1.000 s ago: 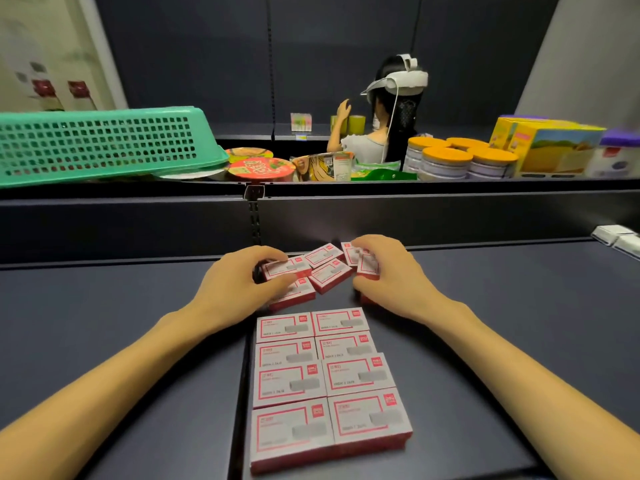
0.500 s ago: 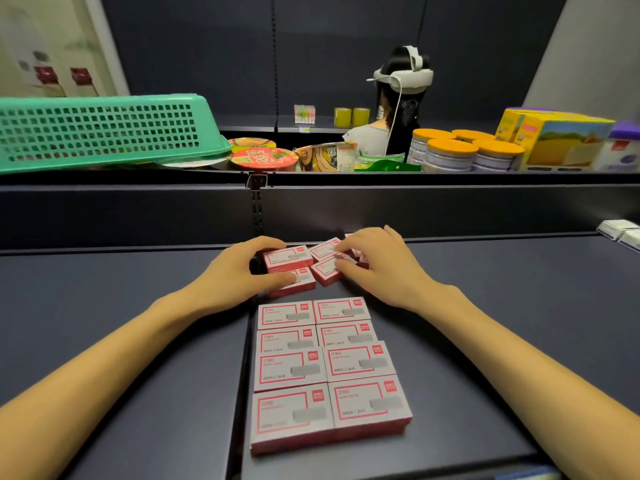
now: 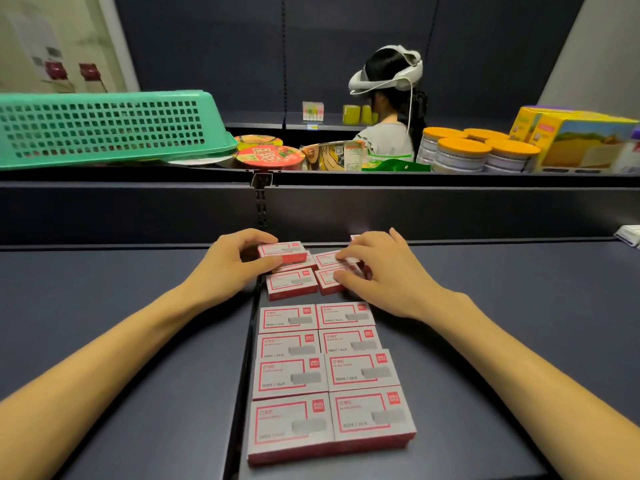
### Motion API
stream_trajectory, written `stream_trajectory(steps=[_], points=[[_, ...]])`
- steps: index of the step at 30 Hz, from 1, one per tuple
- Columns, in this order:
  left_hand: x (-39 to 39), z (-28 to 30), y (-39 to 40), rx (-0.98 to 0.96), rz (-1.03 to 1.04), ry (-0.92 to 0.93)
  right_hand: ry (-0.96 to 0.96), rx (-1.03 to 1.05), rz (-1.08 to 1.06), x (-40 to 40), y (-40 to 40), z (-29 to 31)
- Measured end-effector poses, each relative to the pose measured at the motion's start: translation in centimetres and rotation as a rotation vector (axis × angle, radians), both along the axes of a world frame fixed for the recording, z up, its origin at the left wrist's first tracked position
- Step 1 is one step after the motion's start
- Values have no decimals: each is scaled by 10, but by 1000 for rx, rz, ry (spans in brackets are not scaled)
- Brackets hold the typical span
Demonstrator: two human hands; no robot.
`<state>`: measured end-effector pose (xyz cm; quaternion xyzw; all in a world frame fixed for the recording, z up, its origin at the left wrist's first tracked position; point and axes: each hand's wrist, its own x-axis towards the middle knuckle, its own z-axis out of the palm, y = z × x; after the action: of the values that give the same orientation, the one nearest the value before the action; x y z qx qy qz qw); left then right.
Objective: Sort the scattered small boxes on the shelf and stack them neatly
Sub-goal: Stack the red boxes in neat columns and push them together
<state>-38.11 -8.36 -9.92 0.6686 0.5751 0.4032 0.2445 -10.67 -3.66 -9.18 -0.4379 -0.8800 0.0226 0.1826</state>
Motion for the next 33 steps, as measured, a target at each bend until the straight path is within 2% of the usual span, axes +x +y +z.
stream_trajectory(steps=[4, 11, 26, 33], points=[[-1, -3, 1, -20, 57, 61, 16, -30, 9, 1, -3, 0], [11, 2, 0, -129, -60, 111, -26, 4, -13, -1, -7, 4], [4, 14, -9, -235, -255, 29, -6, -73, 13, -2, -8, 0], [3, 16, -9, -253, -282, 6, 3, -99, 23, -2, -7, 1]])
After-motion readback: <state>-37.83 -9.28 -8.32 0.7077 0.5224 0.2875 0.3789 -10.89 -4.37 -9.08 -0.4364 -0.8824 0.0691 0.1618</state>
